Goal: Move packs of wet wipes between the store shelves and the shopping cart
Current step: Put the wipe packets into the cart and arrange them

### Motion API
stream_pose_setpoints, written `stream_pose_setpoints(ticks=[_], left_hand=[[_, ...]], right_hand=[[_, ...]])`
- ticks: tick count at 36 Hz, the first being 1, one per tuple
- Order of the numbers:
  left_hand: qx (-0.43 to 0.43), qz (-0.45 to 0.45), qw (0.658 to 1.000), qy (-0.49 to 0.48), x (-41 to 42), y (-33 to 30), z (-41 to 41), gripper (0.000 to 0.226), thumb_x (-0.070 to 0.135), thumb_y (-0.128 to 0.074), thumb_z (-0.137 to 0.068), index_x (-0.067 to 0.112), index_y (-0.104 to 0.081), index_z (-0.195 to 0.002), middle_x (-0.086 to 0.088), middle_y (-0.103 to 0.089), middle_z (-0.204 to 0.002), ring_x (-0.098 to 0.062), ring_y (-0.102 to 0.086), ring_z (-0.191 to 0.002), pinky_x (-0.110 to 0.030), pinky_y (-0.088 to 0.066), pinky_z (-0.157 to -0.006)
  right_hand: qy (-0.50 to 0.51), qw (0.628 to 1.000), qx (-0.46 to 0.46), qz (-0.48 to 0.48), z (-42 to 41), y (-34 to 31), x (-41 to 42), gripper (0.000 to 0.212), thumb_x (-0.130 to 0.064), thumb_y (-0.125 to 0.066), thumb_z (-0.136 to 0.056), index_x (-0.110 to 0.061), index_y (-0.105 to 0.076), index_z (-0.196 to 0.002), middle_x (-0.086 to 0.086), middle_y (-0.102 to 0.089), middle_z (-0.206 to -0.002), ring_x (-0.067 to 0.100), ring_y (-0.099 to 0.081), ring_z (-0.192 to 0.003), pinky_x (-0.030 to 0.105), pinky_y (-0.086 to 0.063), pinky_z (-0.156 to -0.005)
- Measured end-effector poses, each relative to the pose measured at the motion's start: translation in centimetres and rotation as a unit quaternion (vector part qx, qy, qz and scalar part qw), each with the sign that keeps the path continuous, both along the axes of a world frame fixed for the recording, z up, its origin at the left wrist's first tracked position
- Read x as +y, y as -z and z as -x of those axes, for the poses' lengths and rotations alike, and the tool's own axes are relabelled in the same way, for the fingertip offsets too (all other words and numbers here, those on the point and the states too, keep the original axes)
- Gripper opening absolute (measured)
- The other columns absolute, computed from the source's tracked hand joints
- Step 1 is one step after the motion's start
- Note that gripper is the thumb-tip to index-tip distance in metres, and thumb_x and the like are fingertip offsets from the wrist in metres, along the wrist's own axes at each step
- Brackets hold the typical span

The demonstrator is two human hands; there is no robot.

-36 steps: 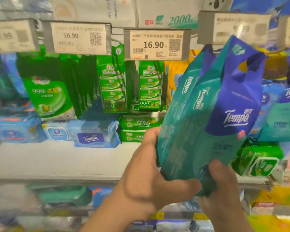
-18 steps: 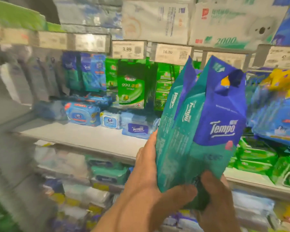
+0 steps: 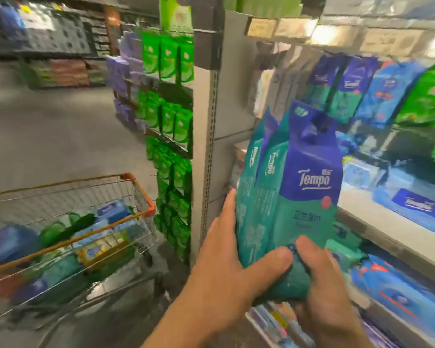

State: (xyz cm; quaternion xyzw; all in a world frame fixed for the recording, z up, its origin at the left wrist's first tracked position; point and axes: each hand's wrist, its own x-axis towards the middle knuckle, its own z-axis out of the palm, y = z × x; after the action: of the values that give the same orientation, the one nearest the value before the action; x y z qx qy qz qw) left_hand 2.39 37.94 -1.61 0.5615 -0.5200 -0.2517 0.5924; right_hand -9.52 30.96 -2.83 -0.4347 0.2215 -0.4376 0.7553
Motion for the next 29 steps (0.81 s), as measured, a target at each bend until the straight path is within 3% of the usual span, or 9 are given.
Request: stream_pose_setpoints(ticks=[4, 9, 12, 16, 20, 24, 26, 29], left_hand=[[0.06, -0.004, 0.996, -0.069, 1.8, 1.5, -4.8, 0.073, 0.059, -0.074, -0.071, 0.061, -0.038, -0.134, 0.013, -0.062, -0.134, -0.012, -0.061, -0.122, -0.048, -0.05, -0.101], [0.109, -0.009, 0.978, -0.176, 3.5, 3.2, -10.7, 0.061, 0.055, -0.075, -0.068, 0.063, -0.046, -0.121, 0.017, -0.067, -0.124, -0.006, -0.065, -0.113, -0.042, -0.054, -0.096], [0.158, -0.016, 0.963, -0.217, 3.9, 4.2, -14.5, 0.064, 0.049, -0.079, -0.068, 0.048, -0.052, -0.125, 0.008, -0.068, -0.125, -0.015, -0.066, -0.115, -0.05, -0.053, -0.097], [0.196, -0.026, 0.94, -0.278, 3.7, 4.9, -19.7, 0.063, 0.045, -0.082, -0.06, 0.044, -0.057, -0.118, 0.007, -0.071, -0.119, -0.017, -0.069, -0.111, -0.049, -0.055, -0.094], [0.232, -0.024, 0.91, -0.343, 3.1, 5.1, -24.7, 0.08, 0.04, -0.086, -0.05, 0.027, -0.053, -0.122, 0.003, -0.073, -0.114, -0.019, -0.071, -0.106, -0.046, -0.058, -0.088], [0.254, -0.027, 0.888, -0.383, 2.8, 5.1, -29.0, 0.086, 0.036, -0.089, -0.05, 0.022, -0.054, -0.127, 0.0, -0.073, -0.115, -0.021, -0.072, -0.104, -0.044, -0.059, -0.085], [0.253, -0.04, 0.877, -0.406, 2.8, 5.4, -30.9, 0.084, 0.039, -0.088, -0.051, 0.022, -0.056, -0.127, 0.001, -0.073, -0.116, -0.021, -0.072, -0.104, -0.044, -0.058, -0.087], [0.28, -0.043, 0.851, -0.443, 2.9, 5.8, -33.5, 0.086, 0.043, -0.087, -0.047, 0.022, -0.056, -0.125, 0.002, -0.074, -0.113, -0.02, -0.073, -0.102, -0.046, -0.058, -0.089]], right_hand=[[-0.098, 0.995, 0.01, -0.019, -6.2, 0.7, 0.7, 0.091, -0.053, -0.098, -0.031, -0.013, -0.077, -0.11, 0.024, -0.075, -0.108, 0.039, -0.075, -0.091, 0.041, -0.062, -0.065], [-0.184, 0.979, 0.045, -0.072, -13.9, 2.7, 0.6, 0.102, -0.051, -0.098, -0.043, -0.009, -0.066, -0.13, 0.025, -0.069, -0.124, 0.043, -0.069, -0.11, 0.051, -0.059, -0.086], [-0.225, 0.969, 0.064, -0.073, -18.7, 3.7, 0.2, 0.105, -0.054, -0.096, -0.042, -0.008, -0.064, -0.131, 0.023, -0.07, -0.124, 0.041, -0.069, -0.111, 0.048, -0.06, -0.085], [-0.285, 0.953, 0.077, -0.066, -24.9, 4.7, -0.7, 0.106, -0.057, -0.096, -0.037, -0.008, -0.068, -0.126, 0.022, -0.072, -0.119, 0.041, -0.071, -0.108, 0.053, -0.06, -0.088], [-0.343, 0.933, 0.083, -0.066, -30.7, 5.1, -1.8, 0.081, -0.042, -0.088, -0.049, -0.007, -0.071, -0.121, 0.023, -0.074, -0.112, 0.039, -0.074, -0.098, 0.053, -0.061, -0.083], [-0.384, 0.916, 0.098, -0.066, -36.0, 5.6, -3.1, 0.066, -0.04, -0.079, -0.06, -0.01, -0.073, -0.119, 0.021, -0.075, -0.111, 0.037, -0.075, -0.095, 0.05, -0.063, -0.078], [-0.408, 0.904, 0.114, -0.057, -38.4, 6.1, -3.7, 0.047, -0.034, -0.077, -0.067, -0.015, -0.077, -0.111, 0.016, -0.077, -0.107, 0.031, -0.076, -0.093, 0.044, -0.063, -0.074], [-0.463, 0.873, 0.154, -0.028, -41.6, 6.5, -4.1, 0.059, -0.04, -0.077, -0.068, -0.018, -0.069, -0.122, 0.012, -0.077, -0.11, 0.031, -0.075, -0.098, 0.046, -0.061, -0.076]])
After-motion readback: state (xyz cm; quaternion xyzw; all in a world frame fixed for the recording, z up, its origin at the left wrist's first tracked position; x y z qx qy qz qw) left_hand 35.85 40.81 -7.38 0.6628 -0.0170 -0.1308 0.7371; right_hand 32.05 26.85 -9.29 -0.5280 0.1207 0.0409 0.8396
